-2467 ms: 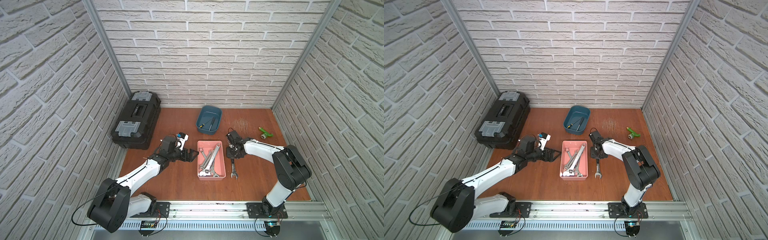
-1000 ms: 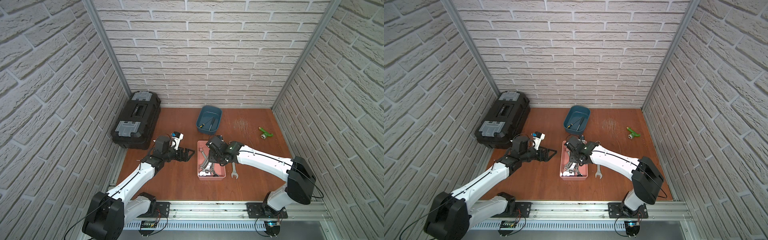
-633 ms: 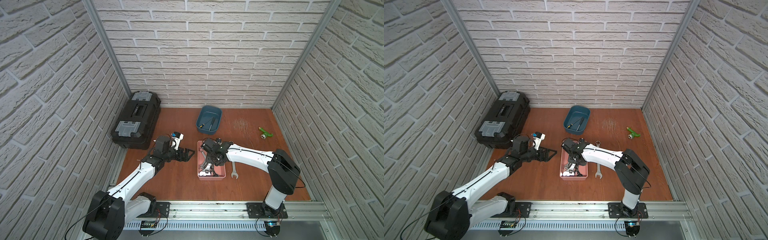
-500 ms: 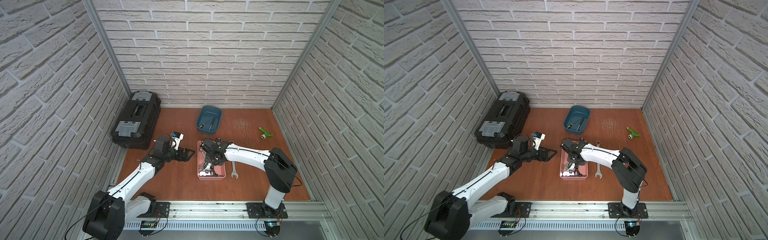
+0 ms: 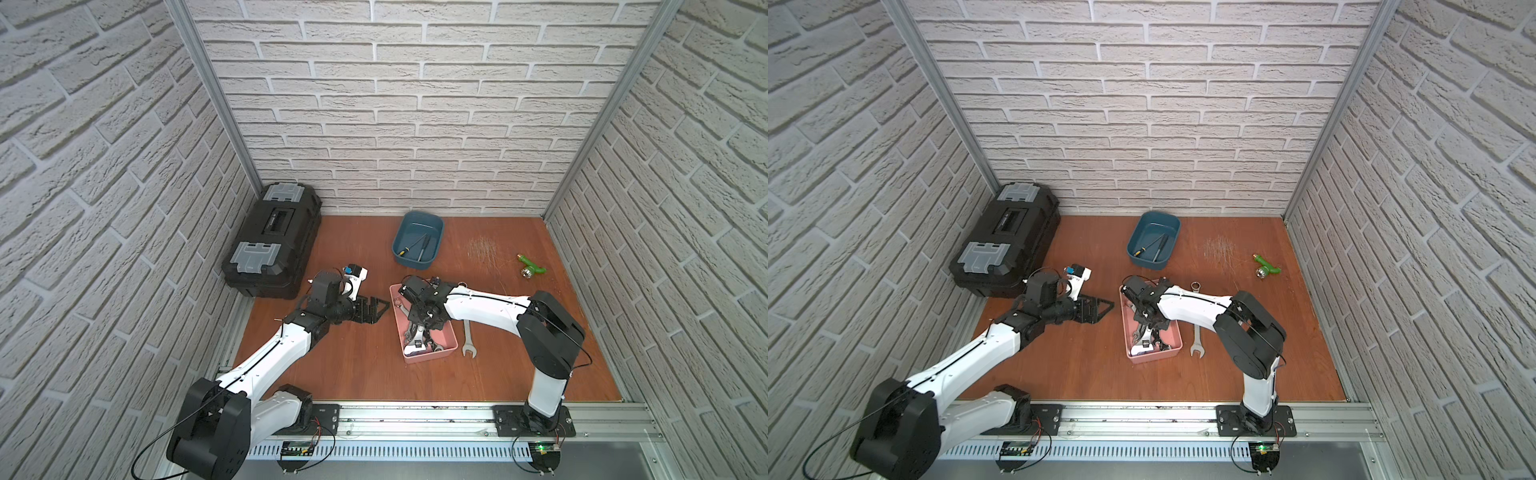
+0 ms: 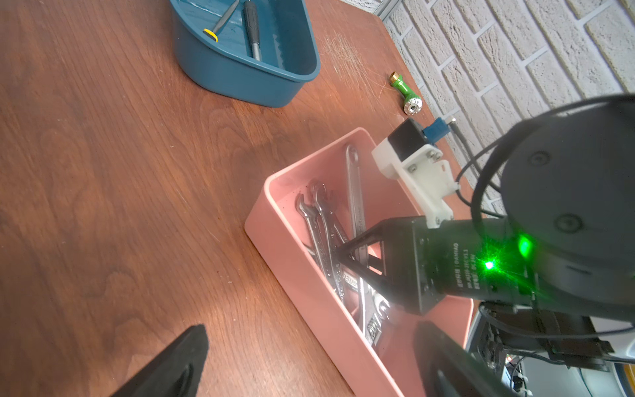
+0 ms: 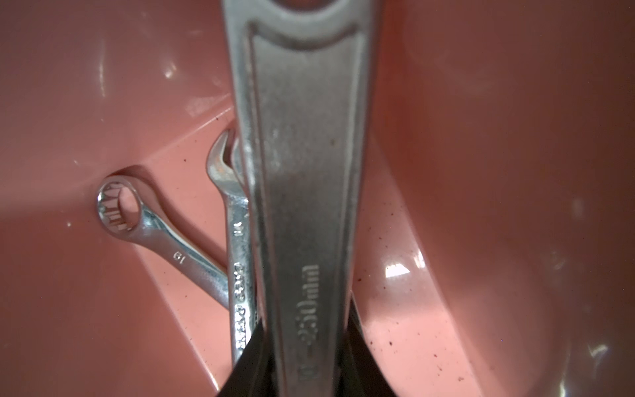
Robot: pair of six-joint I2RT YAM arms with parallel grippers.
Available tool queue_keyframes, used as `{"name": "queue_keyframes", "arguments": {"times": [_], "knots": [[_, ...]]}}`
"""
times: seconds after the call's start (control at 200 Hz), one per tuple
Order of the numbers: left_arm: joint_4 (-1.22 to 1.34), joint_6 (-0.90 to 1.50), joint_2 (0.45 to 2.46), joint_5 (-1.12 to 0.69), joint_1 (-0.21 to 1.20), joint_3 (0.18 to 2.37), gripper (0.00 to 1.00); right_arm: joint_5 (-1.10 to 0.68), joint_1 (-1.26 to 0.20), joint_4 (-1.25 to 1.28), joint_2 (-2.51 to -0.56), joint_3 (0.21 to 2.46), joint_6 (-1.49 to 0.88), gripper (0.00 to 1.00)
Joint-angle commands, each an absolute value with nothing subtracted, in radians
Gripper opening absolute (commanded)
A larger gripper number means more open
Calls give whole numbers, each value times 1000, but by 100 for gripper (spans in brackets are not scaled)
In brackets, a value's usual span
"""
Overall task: Take out the wrench from the storage box
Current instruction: Pick up the wrench from the storage box.
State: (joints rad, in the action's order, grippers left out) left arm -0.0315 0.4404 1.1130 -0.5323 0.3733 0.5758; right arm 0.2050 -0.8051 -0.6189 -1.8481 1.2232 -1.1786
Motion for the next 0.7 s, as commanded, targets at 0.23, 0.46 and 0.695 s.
{"name": "queue_keyframes", "arguments": {"times": [0.23, 0.46, 0.695], "knots": [[-18, 417, 1140, -549, 367, 607, 98, 263, -839, -673, -1725, 1300, -1195, 11], [0, 425, 1156, -555, 368, 626, 98, 327, -854, -717, -1628, 1324, -1188, 7], [15, 443, 1157, -555, 374, 635, 98, 394, -844, -760, -1548, 1351, -1089, 6]]}}
